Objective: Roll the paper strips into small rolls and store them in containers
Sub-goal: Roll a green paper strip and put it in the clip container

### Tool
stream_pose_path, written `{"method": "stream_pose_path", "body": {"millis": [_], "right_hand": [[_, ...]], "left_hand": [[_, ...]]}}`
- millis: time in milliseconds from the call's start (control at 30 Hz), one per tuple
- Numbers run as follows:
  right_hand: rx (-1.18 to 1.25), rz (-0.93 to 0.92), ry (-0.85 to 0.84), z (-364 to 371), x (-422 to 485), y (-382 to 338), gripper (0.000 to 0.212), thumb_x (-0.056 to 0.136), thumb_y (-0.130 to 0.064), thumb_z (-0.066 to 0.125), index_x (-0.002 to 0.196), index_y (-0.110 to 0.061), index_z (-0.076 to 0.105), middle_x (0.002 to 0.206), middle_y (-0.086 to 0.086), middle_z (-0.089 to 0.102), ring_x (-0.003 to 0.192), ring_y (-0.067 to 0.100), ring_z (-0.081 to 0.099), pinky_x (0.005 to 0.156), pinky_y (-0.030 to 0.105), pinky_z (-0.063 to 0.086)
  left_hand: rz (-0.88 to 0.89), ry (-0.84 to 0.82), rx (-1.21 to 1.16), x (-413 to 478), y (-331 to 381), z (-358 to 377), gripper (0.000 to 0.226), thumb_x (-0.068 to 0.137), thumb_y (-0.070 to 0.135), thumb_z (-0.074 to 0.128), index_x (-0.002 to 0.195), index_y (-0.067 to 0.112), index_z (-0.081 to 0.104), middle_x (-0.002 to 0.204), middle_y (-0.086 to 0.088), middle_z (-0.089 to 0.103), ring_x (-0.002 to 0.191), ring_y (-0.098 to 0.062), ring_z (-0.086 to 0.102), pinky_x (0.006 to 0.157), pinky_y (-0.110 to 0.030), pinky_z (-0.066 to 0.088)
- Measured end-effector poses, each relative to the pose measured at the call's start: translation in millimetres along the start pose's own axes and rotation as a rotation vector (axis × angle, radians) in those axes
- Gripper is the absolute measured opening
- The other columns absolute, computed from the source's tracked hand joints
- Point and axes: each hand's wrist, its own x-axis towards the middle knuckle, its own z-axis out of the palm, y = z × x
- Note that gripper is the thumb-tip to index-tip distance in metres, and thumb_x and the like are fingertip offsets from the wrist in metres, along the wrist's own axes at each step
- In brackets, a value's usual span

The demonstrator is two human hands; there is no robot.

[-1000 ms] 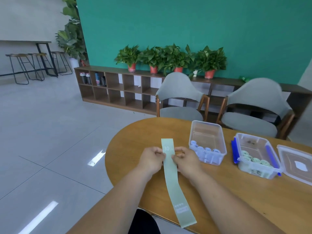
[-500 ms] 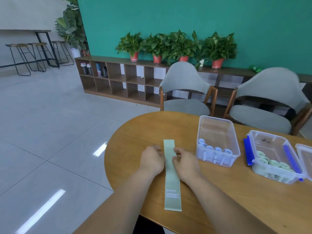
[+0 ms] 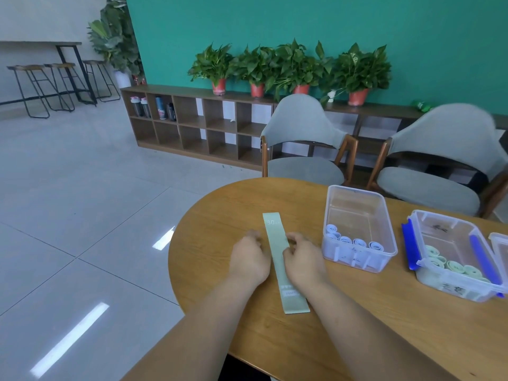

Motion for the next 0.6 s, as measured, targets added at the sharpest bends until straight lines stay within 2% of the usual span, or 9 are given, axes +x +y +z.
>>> {"method": "stream_pose_path", "body": {"millis": [100, 167, 233, 300, 367, 467, 600], "right_hand": [[-0.014, -0.013, -0.024, 3, -5, 1, 0.049, 0.095, -0.008, 0.049, 0.142, -0.018, 0.059, 0.137, 0.003, 0.064, 0.126, 0.023, 0.058, 0.106, 0.032, 0.046], [-0.006, -0.031, -0.037, -1, -7, 2, 0.051, 0.095, -0.007, 0.049, 0.143, -0.019, 0.058, 0.136, 0.001, 0.065, 0.123, 0.019, 0.059, 0.104, 0.031, 0.047], [0.020, -0.051, -0.032, -6, -12, 5, 0.051, 0.094, -0.007, 0.050, 0.142, -0.021, 0.059, 0.134, -0.003, 0.066, 0.117, 0.015, 0.061, 0.100, 0.029, 0.048], [0.024, -0.095, -0.016, -11, -23, 12, 0.050, 0.092, -0.008, 0.053, 0.139, -0.023, 0.062, 0.132, -0.006, 0.066, 0.117, 0.014, 0.061, 0.100, 0.029, 0.049], [-0.088, -0.168, 0.031, -14, -38, 24, 0.045, 0.091, -0.012, 0.057, 0.133, -0.025, 0.066, 0.128, -0.007, 0.066, 0.119, 0.019, 0.058, 0.101, 0.032, 0.048], [-0.234, -0.288, 0.043, -17, -59, 40, 0.035, 0.096, -0.024, 0.060, 0.130, -0.028, 0.068, 0.127, -0.012, 0.066, 0.117, 0.019, 0.053, 0.102, 0.034, 0.045], [-0.146, -0.320, -0.048, -23, -71, 49, 0.042, 0.107, -0.044, 0.047, 0.145, -0.029, 0.057, 0.140, -0.016, 0.060, 0.133, 0.012, 0.045, 0.112, 0.034, 0.039]], "left_hand": [[0.052, -0.049, 0.016, -7, -2, 4, 0.046, 0.095, 0.011, 0.054, 0.140, 0.020, 0.057, 0.112, 0.005, 0.071, 0.112, -0.019, 0.066, 0.088, -0.028, 0.050], [0.105, -0.065, 0.043, -10, -3, 6, 0.049, 0.094, 0.010, 0.053, 0.141, 0.023, 0.056, 0.119, 0.004, 0.071, 0.117, -0.019, 0.065, 0.098, -0.034, 0.051], [0.150, -0.048, 0.116, -15, -4, 6, 0.053, 0.093, 0.014, 0.054, 0.144, 0.027, 0.054, 0.128, 0.006, 0.069, 0.122, -0.019, 0.061, 0.107, -0.040, 0.046], [0.201, -0.015, 0.244, -24, -7, 4, 0.055, 0.093, 0.020, 0.055, 0.147, 0.031, 0.051, 0.133, 0.010, 0.065, 0.126, -0.019, 0.055, 0.107, -0.039, 0.040], [0.265, 0.007, 0.332, -36, -12, 3, 0.052, 0.096, 0.028, 0.056, 0.147, 0.033, 0.051, 0.137, 0.013, 0.062, 0.129, -0.017, 0.050, 0.105, -0.036, 0.037], [0.386, -0.036, 0.361, -52, -28, 6, 0.053, 0.098, 0.046, 0.055, 0.149, 0.034, 0.049, 0.147, 0.015, 0.055, 0.136, -0.015, 0.042, 0.109, -0.036, 0.035], [0.530, -0.185, 0.295, -65, -50, 5, 0.076, 0.094, 0.066, 0.053, 0.159, 0.031, 0.037, 0.164, 0.009, 0.037, 0.154, -0.014, 0.023, 0.126, -0.038, 0.024]]}}
